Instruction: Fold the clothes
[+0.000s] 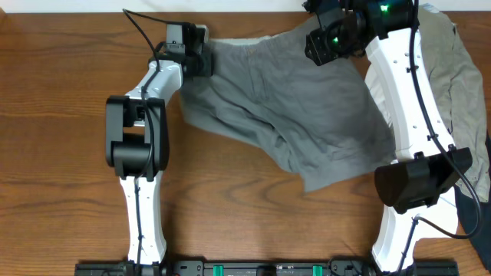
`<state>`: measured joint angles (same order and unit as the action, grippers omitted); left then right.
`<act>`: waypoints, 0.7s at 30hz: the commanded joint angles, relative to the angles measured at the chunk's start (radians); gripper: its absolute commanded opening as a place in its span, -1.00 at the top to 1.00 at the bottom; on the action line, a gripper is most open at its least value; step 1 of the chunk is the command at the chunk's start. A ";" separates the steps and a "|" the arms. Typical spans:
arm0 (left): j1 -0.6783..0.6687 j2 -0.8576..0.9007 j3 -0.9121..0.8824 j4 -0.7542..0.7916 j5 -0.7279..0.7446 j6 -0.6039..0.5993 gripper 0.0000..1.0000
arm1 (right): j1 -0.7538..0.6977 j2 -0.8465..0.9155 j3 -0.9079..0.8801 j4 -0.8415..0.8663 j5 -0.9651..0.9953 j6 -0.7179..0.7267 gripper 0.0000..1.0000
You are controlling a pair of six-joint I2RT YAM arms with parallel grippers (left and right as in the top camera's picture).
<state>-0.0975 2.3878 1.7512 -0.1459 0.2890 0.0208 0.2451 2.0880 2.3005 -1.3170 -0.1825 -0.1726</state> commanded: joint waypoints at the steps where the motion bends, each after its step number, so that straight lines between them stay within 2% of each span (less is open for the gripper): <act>1: 0.003 0.020 0.011 0.062 -0.075 -0.043 0.43 | -0.012 0.007 0.001 -0.008 0.002 0.004 0.17; 3: 0.007 0.005 0.052 0.042 -0.072 -0.068 0.38 | -0.012 0.007 0.001 -0.007 0.002 0.004 0.08; 5: 0.009 -0.027 0.097 -0.046 -0.072 -0.096 0.30 | -0.012 0.007 0.001 -0.003 0.002 0.004 -0.01; 8: 0.009 -0.116 0.144 -0.268 -0.066 -0.109 0.05 | -0.012 0.007 0.001 0.006 0.002 0.003 -0.12; 10: 0.009 -0.190 0.153 -0.442 -0.064 -0.109 -0.04 | -0.012 0.007 0.001 0.016 0.002 0.003 -0.18; 13: 0.006 -0.297 0.153 -0.735 -0.062 -0.109 -0.04 | -0.012 0.007 0.001 0.030 0.002 0.000 -0.25; 15: 0.000 -0.333 0.145 -0.895 -0.062 -0.109 0.07 | -0.012 0.007 0.001 0.040 0.002 -0.001 -0.27; 18: -0.015 -0.336 0.112 -1.028 -0.062 -0.109 0.08 | -0.012 0.007 0.001 0.046 0.002 -0.001 -0.30; 21: -0.039 -0.332 0.016 -1.040 -0.061 -0.109 0.10 | -0.011 0.007 0.001 0.040 -0.002 0.000 -0.31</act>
<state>-0.1127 2.0010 1.8626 -1.1748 0.2302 -0.0822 0.2451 2.0880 2.3005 -1.2743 -0.1829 -0.1696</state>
